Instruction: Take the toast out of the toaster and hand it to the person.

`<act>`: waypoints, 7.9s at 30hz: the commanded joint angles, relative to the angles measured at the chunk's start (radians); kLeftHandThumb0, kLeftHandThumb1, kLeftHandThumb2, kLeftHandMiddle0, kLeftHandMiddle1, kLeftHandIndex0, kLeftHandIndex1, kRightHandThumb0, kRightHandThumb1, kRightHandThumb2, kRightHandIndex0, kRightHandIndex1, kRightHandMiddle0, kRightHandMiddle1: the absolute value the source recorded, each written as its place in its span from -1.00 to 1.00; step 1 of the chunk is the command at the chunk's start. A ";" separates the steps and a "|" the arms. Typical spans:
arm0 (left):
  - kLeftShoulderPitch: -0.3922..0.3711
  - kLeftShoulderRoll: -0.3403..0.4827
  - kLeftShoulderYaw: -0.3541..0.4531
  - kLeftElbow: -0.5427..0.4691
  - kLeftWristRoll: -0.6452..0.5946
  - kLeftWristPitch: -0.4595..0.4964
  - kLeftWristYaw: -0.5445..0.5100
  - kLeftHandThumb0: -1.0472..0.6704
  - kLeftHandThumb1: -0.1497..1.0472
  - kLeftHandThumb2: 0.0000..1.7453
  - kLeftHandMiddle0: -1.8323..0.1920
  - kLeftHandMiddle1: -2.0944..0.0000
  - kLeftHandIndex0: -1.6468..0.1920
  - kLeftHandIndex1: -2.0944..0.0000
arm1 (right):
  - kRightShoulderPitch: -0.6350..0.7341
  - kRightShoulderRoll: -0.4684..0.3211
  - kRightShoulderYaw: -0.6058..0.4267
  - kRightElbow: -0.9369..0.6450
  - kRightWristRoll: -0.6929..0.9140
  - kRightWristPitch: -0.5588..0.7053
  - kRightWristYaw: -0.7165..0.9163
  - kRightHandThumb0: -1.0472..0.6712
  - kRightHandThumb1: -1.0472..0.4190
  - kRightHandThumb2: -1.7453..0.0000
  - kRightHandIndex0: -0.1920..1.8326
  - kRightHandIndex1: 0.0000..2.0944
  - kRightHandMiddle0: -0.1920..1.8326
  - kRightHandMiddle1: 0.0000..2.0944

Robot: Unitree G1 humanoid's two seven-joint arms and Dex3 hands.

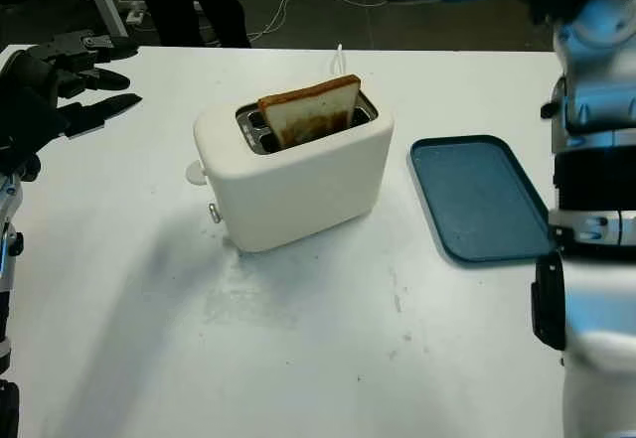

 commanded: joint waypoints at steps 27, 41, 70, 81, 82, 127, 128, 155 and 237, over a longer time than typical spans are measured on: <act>0.010 -0.001 -0.004 -0.009 0.009 0.000 0.005 -0.28 0.79 -0.89 0.41 0.26 0.15 0.81 | 0.101 0.129 0.251 0.093 -0.208 -0.111 0.072 -0.43 -0.43 0.99 -0.63 -0.14 -0.42 -0.56; 0.014 0.007 -0.005 -0.011 0.011 0.008 -0.002 -0.31 0.79 -0.88 0.43 0.26 0.16 0.81 | 0.141 0.124 0.258 0.129 -0.308 -0.160 -0.055 -0.12 -0.55 0.99 -0.23 -0.27 -0.13 -0.69; 0.014 0.001 -0.007 -0.025 0.006 0.051 0.002 -0.29 0.79 -0.87 0.45 0.25 0.17 0.83 | -0.031 0.131 0.035 0.276 -0.166 -0.197 -0.228 -0.32 -0.83 0.81 0.22 0.67 -0.04 0.55; 0.014 -0.002 -0.004 -0.030 0.000 0.061 -0.004 -0.27 0.79 -0.88 0.45 0.26 0.17 0.84 | -0.151 0.135 -0.165 0.459 0.038 -0.087 -0.341 -0.30 -0.83 0.87 0.31 0.67 0.07 0.67; 0.013 -0.006 -0.002 -0.030 -0.005 0.065 -0.002 -0.27 0.79 -0.88 0.46 0.26 0.17 0.84 | -0.158 0.137 -0.180 0.483 0.053 -0.076 -0.354 -0.29 -0.83 0.87 0.32 0.67 0.07 0.67; 0.014 0.003 0.003 -0.006 -0.022 0.044 -0.005 -0.29 0.79 -0.90 0.46 0.24 0.16 0.85 | -0.006 0.262 -0.244 0.974 0.066 -0.133 -0.709 0.15 -0.83 0.63 -0.04 0.67 -0.42 0.67; 0.013 0.004 0.001 -0.005 -0.019 0.044 -0.004 -0.29 0.79 -0.89 0.46 0.24 0.16 0.86 | -0.005 0.262 -0.246 0.974 0.068 -0.135 -0.707 0.16 -0.83 0.63 -0.04 0.67 -0.42 0.67; 0.012 0.005 -0.002 0.001 -0.015 0.023 0.003 -0.27 0.79 -0.89 0.47 0.21 0.15 0.86 | 0.001 0.252 -0.196 0.987 0.023 -0.123 -0.746 0.02 -0.83 0.76 0.08 0.67 -0.22 0.67; 0.656 -0.521 -0.078 -0.290 -0.005 -0.261 0.330 -0.34 0.79 -0.46 0.71 0.45 0.43 1.00 | 1.151 0.480 0.026 -0.362 -0.098 -0.077 -0.602 -0.47 -0.83 0.11 -0.72 -0.98 -0.71 -0.98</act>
